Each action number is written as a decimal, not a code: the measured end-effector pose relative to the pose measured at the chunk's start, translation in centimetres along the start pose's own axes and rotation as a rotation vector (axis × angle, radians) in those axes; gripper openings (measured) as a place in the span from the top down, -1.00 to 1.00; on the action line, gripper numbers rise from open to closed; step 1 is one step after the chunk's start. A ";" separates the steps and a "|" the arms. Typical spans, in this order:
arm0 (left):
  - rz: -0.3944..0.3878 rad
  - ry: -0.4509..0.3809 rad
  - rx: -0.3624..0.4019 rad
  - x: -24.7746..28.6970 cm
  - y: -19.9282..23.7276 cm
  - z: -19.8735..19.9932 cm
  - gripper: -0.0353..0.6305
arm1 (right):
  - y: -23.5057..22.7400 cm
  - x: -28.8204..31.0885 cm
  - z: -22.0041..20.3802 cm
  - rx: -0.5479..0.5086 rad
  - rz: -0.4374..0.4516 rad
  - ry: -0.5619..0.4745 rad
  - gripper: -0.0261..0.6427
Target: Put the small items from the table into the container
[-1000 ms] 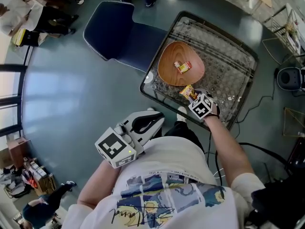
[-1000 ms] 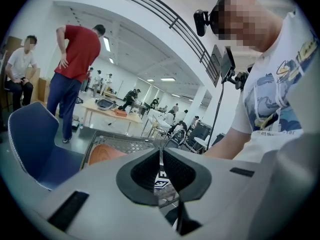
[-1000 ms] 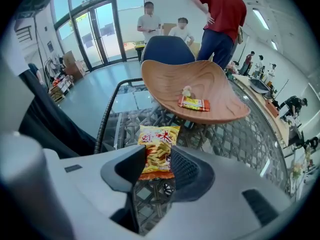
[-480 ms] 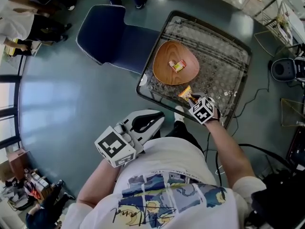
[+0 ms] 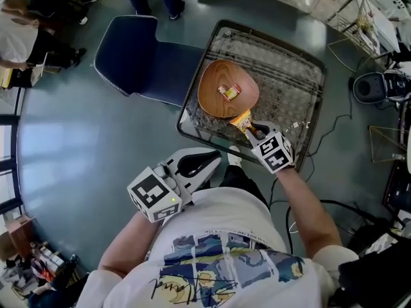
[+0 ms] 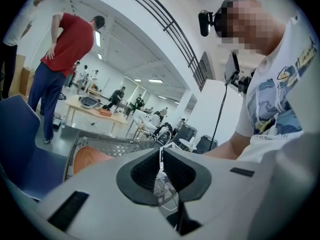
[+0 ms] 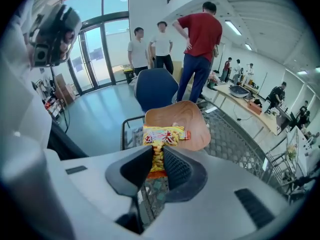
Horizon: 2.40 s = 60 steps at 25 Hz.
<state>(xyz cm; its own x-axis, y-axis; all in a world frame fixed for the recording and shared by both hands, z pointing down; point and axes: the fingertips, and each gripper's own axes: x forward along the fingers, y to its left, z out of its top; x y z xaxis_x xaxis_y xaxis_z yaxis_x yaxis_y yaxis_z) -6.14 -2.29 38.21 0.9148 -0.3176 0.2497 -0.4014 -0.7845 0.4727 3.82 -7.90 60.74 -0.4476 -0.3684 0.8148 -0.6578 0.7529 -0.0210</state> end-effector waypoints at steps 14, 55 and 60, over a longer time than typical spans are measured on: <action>0.132 -0.050 -0.016 -6.4 4.3 0.6 0.86 | -6.6 8.0 6.4 0.119 -0.087 0.020 0.70; -0.082 -0.061 0.010 -12.4 3.7 -0.7 0.87 | 6.1 -5.6 8.7 0.286 -0.133 -0.215 0.85; -0.115 -0.025 0.050 -11.7 2.5 -0.9 0.87 | 9.3 -8.9 9.8 0.266 -0.109 -0.296 0.87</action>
<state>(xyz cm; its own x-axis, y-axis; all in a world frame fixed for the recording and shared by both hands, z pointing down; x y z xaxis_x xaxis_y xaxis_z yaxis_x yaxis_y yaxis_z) -17.89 -0.02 37.20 0.9559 -0.2363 0.1745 -0.2911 -0.8418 0.4545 -4.24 -3.01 47.57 -0.4957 -0.6084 0.6198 -0.8275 0.5474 -0.1244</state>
